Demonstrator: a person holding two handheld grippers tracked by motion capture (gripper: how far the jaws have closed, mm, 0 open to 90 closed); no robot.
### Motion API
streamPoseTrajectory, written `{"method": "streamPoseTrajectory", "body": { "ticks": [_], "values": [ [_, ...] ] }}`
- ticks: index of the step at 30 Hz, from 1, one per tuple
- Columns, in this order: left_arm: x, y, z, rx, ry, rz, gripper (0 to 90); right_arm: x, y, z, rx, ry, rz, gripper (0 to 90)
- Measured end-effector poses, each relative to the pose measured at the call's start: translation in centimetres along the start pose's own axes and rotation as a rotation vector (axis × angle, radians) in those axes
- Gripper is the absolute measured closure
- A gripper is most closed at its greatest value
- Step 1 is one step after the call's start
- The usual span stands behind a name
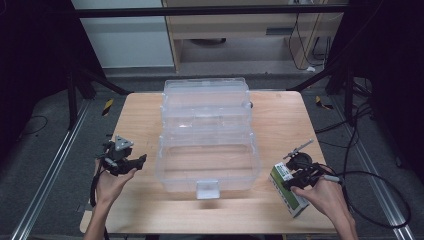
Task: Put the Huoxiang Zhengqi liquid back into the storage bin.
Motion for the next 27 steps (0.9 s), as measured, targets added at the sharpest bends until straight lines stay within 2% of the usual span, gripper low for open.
{"method": "streamPoseTrajectory", "body": {
  "ticks": [8,20,27],
  "values": [
    [0.1,0.01,-0.03,-0.003,0.0,-0.005,40.2,0.09,-0.04,-0.26,-0.023,-0.007,0.012,53.1],
    [0.17,0.0,-0.06,-0.003,-0.001,-0.009,40.1,0.16,0.04,-0.64,-0.057,-0.004,0.003,57.1],
    [0.22,-0.03,-0.14,-0.006,0.0,-0.01,40.1,0.26,0.06,-0.63,-0.066,-0.008,-0.021,60.1]
  ]
}}
Point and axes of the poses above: each handheld gripper's, and its own axes: z roughly backward along the jaws, y roughly out of its top, x roughly to its right, the point moved 6 cm from there along -z, roughly forward along the jaws, and after that the axes turned 5 degrees about y, right-handed, at the moved point
